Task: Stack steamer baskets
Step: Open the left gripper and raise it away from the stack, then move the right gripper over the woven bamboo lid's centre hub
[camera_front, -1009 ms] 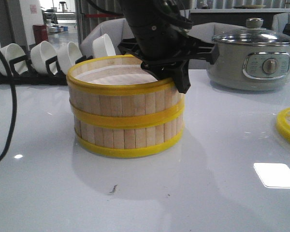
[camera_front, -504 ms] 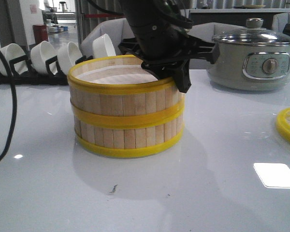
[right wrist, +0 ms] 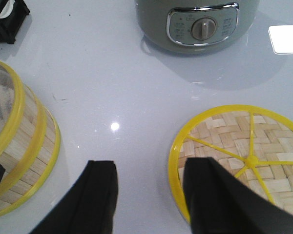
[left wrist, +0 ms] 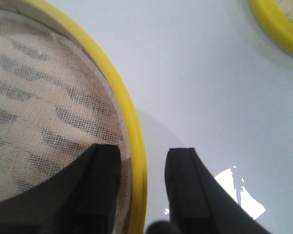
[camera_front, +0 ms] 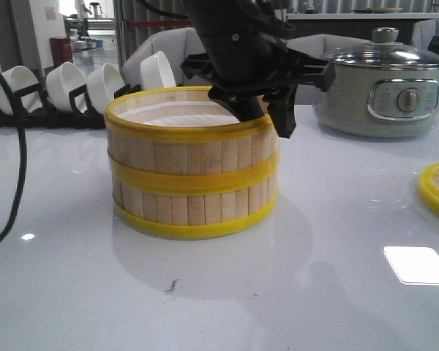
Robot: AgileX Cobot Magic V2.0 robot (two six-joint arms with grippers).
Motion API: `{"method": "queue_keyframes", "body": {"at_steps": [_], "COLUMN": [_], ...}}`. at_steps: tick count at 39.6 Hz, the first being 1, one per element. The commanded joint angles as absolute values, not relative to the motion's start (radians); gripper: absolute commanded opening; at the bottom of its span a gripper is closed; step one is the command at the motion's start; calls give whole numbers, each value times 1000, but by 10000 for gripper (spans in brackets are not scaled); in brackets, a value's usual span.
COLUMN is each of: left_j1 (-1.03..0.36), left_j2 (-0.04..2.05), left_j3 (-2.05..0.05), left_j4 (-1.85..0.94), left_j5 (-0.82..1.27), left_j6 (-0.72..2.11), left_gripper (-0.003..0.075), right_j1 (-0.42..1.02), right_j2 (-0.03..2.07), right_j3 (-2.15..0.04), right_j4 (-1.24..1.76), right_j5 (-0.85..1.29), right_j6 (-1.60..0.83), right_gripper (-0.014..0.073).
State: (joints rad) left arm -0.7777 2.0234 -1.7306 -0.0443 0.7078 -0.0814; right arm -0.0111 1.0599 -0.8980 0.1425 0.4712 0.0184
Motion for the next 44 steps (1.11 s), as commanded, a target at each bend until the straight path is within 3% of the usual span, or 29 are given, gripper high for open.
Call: {"method": "queue_keyframes", "body": {"at_steps": [1,11,16,19,34,44], "left_j1": [-779,-779,-766,-744,-471,-295], "left_j2": [1934,1934,1932,1917,1706,1472], "left_j3": [-1806,-1955,-2014,-2026,-2003,-1761], "left_j4": [-48,-46,-44,-41,-41,-41], "left_j5": [680,780,802,800,807,727], "left_j6": [-83,-83,-83,-85,-105,-105], "left_gripper": [331,304,77,104,85,85], "right_j1": [-13,-13,-13,-13,-13,-13], "right_j2": [1046,1046,1046,1046,1046,1046], "right_j3": [-936,-936,-936,-936,-936,-936], "right_j4": [143,143,143,143,143,143], "right_j5": [400,400,400,400,400,400], "right_j6": [15,15,15,15,15,15], "right_gripper": [433,433,433,433,433,433]}}
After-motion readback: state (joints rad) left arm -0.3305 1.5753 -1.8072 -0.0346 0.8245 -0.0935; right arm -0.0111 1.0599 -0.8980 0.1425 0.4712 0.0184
